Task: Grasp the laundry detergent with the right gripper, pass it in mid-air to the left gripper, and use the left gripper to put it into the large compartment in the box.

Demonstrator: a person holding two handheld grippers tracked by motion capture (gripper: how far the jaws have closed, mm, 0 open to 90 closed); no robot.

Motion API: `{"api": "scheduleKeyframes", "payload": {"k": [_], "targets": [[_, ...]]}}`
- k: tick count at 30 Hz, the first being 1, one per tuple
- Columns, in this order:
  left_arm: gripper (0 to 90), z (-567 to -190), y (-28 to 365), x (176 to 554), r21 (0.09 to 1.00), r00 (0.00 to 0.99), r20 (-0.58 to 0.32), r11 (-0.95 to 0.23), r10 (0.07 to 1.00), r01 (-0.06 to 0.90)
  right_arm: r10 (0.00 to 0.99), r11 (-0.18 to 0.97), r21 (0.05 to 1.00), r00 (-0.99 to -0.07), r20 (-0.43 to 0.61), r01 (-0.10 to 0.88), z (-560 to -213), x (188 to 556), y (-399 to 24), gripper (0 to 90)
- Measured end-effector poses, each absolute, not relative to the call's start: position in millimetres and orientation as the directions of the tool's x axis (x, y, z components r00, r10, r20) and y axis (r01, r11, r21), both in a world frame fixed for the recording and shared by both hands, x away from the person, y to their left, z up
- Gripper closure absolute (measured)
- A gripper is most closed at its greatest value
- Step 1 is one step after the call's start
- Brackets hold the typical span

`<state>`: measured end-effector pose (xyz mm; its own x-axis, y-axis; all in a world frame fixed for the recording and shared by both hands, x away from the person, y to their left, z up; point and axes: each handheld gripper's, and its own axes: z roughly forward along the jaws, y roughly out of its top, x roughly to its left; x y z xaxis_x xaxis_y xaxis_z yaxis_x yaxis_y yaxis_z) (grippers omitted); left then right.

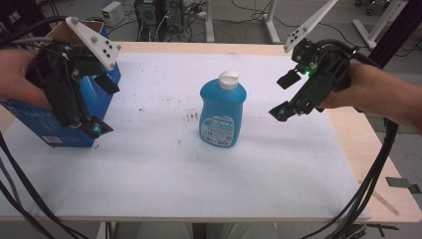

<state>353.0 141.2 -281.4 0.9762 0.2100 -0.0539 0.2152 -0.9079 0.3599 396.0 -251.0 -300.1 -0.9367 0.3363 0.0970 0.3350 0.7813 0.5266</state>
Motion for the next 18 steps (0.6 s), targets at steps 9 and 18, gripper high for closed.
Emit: {"api": "scheduleKeyframes", "payload": {"k": [9,18], "targets": [[1.7,-282,141,353,0.365,0.976,-0.054,-0.906,0.21,0.215,0.348,0.732,0.594,-0.933,0.095,0.334,-311,386,-248,1.9],[1.7,-285,141,355,0.368,0.976,-0.056,-0.905,0.21,0.215,0.375,0.656,0.669,-0.92,0.115,0.35,-327,378,-251,1.9]]}}
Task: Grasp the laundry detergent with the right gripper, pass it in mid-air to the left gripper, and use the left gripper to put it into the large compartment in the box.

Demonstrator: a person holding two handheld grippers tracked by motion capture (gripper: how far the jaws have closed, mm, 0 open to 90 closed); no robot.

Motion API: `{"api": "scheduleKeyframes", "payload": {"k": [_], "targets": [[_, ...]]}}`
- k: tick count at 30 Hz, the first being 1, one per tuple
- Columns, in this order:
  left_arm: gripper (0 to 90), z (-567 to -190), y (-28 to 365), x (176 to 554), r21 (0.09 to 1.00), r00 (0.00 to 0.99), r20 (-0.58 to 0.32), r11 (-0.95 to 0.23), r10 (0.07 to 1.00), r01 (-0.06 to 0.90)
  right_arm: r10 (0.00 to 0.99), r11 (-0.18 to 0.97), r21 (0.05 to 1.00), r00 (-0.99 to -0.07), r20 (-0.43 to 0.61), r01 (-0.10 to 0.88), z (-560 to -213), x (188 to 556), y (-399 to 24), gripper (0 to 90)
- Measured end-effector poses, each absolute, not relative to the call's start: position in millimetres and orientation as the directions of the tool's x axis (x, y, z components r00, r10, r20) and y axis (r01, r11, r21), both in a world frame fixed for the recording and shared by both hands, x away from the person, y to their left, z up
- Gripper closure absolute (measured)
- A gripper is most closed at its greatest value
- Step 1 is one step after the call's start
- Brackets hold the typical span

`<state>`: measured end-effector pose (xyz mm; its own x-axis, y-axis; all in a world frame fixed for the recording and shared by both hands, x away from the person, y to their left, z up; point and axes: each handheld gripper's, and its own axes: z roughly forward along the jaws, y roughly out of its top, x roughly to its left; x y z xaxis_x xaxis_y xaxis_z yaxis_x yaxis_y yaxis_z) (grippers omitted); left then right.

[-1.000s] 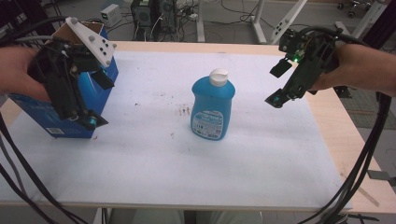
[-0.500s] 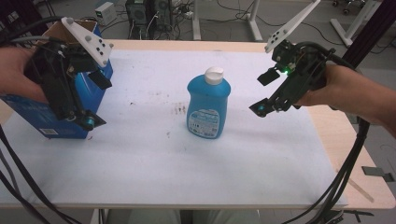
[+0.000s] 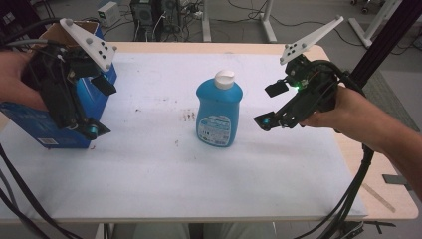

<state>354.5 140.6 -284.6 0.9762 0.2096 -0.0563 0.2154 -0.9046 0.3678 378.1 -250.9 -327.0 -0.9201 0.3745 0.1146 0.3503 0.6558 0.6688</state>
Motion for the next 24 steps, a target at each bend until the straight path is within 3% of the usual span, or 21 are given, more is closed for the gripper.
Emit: {"api": "scheduleKeyframes", "payload": {"k": [24], "targets": [[1.7,-289,139,358,0.368,0.978,-0.061,-0.906,0.198,0.206,0.367,0.622,0.708,-0.924,0.112,0.333,-358,381,-231,1.8]]}}
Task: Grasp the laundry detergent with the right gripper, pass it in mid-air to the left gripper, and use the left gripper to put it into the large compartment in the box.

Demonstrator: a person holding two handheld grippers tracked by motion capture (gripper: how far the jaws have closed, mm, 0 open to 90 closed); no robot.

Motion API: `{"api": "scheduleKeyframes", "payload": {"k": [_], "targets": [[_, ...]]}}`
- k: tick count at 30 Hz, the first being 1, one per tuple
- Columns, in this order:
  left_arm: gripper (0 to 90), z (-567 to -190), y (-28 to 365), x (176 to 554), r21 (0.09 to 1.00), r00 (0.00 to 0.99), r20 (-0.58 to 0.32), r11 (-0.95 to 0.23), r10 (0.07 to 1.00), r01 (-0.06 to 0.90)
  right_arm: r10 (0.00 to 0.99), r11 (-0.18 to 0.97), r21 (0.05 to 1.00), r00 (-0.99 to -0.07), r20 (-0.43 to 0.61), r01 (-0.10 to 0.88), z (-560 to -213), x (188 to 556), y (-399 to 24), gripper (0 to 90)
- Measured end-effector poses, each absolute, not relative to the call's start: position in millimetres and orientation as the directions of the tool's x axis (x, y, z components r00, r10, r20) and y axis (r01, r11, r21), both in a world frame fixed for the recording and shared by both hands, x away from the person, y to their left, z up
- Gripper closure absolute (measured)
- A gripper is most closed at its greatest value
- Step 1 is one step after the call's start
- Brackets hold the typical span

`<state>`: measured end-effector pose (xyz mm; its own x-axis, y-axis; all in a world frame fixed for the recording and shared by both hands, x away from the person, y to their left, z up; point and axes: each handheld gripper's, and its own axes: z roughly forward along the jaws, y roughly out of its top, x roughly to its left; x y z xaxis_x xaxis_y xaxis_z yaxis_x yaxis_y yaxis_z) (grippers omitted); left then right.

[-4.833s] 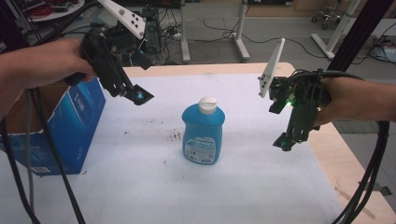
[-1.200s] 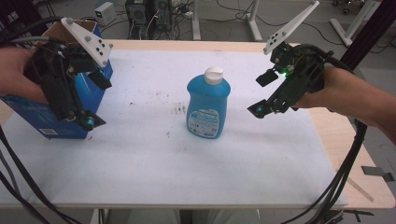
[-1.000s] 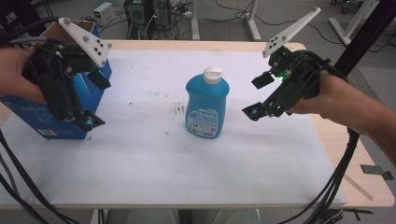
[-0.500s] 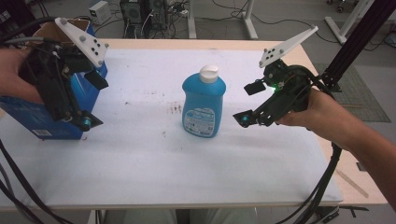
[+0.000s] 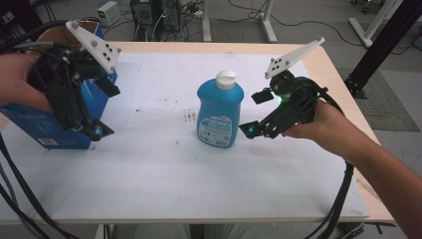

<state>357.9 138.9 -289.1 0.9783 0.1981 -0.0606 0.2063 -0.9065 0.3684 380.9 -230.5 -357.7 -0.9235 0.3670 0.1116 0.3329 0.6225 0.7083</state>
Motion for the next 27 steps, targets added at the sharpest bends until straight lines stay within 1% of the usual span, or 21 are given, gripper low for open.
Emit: {"api": "scheduleKeyframes", "payload": {"k": [12,18,27], "targets": [[1.7,-290,141,358,0.367,0.977,-0.061,-0.906,0.204,0.212,0.356,0.6,0.73,-0.927,0.121,0.326,-369,388,-217,1.9],[1.7,-291,141,358,0.369,0.977,-0.062,-0.905,0.203,0.211,0.339,0.589,0.747,-0.934,0.116,0.307,-375,391,-208,1.8],[1.7,-291,141,358,0.365,0.977,-0.063,-0.906,0.203,0.212,0.338,0.56,0.767,-0.932,0.134,0.314,-386,393,-200,1.9]]}}
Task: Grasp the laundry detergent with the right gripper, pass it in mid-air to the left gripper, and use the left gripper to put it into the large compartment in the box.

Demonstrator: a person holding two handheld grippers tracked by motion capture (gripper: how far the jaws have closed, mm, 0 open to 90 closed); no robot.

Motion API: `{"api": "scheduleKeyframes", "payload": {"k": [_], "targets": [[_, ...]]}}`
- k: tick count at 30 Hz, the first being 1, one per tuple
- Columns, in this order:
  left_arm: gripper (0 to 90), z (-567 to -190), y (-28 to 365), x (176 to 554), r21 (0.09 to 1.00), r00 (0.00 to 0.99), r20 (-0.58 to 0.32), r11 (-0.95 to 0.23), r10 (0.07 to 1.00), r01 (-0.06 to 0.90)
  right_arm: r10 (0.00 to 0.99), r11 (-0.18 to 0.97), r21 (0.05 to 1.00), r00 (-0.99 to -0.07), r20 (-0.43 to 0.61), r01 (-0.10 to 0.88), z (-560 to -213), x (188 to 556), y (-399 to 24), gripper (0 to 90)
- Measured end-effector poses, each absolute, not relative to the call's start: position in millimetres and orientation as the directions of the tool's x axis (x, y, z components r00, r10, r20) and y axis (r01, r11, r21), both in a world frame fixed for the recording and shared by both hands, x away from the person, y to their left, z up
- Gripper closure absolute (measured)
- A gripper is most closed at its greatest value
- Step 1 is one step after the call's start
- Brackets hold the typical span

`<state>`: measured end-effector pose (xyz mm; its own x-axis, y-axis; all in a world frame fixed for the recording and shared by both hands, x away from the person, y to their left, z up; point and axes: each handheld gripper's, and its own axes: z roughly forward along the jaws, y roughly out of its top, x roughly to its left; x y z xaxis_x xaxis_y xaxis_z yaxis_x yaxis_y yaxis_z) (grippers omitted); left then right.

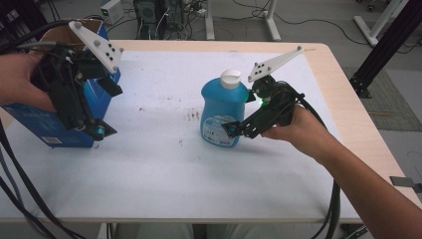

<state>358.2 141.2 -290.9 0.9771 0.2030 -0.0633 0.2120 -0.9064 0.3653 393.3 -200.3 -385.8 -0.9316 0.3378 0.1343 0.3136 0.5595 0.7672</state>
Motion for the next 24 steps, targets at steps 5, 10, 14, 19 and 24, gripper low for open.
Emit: {"api": "scheduleKeyframes", "payload": {"k": [5,10,14,19,24], "targets": [[1.7,-292,141,358,0.369,0.976,-0.065,-0.904,0.207,0.216,0.342,0.542,0.779,-0.929,0.138,0.315,-390,393,-198,1.9],[1.7,-292,141,359,0.368,0.976,-0.066,-0.904,0.206,0.216,0.339,0.529,0.791,-0.931,0.135,0.308,-392,393,-196,2.2],[1.7,-293,141,359,0.37,0.976,-0.067,-0.904,0.206,0.216,0.332,0.517,0.801,-0.933,0.138,0.303,-394,393,-196,4.3],[1.7,-294,141,360,0.367,0.976,-0.069,-0.905,0.206,0.217,0.331,0.489,0.815,-0.931,0.156,0.31,-395,394,-199,11.1],[1.7,-294,140,360,0.368,0.976,-0.07,-0.904,0.207,0.218,0.323,0.471,0.831,-0.934,0.151,0.297,-397,393,-202,16.7]]}}
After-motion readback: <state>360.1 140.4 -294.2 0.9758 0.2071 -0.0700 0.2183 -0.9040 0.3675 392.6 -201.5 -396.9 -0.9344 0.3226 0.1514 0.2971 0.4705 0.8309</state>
